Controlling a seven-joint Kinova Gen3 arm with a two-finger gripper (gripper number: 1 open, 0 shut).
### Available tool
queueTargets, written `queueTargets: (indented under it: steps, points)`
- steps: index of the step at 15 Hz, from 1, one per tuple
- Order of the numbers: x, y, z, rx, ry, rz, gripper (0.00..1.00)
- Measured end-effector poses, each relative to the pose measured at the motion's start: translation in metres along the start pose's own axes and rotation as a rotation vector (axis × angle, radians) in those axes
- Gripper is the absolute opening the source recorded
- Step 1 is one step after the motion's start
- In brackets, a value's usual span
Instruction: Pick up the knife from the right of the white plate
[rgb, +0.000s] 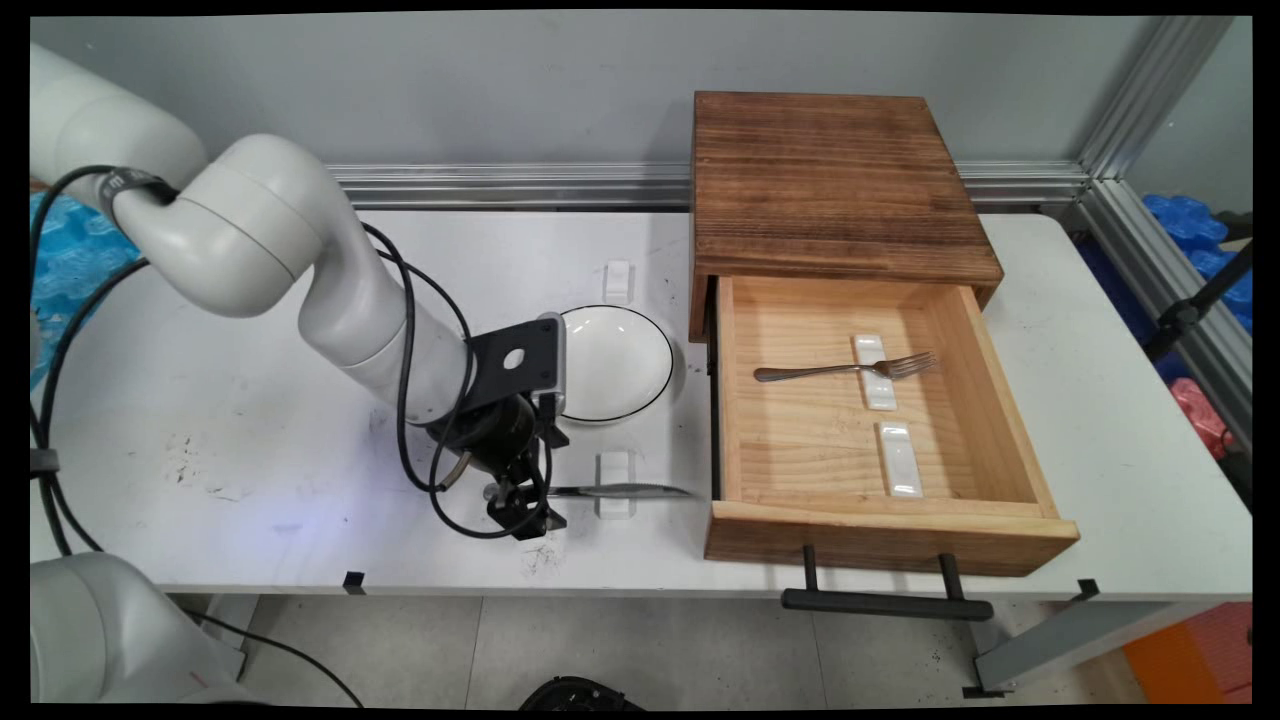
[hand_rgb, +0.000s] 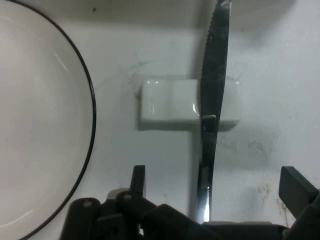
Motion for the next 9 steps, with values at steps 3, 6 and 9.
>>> queueTargets:
  steps: [3, 6, 9]
  points:
    - [-0.0002, 0.0004, 0.0024, 0.003, -0.002, 0.019, 1.0]
    - [-0.0011, 0.0002, 0.0037, 0.005, -0.005, 0.039, 1.0]
    - [-0.0016, -0.0001, 0.0045, 0.005, -0.006, 0.05, 1.0]
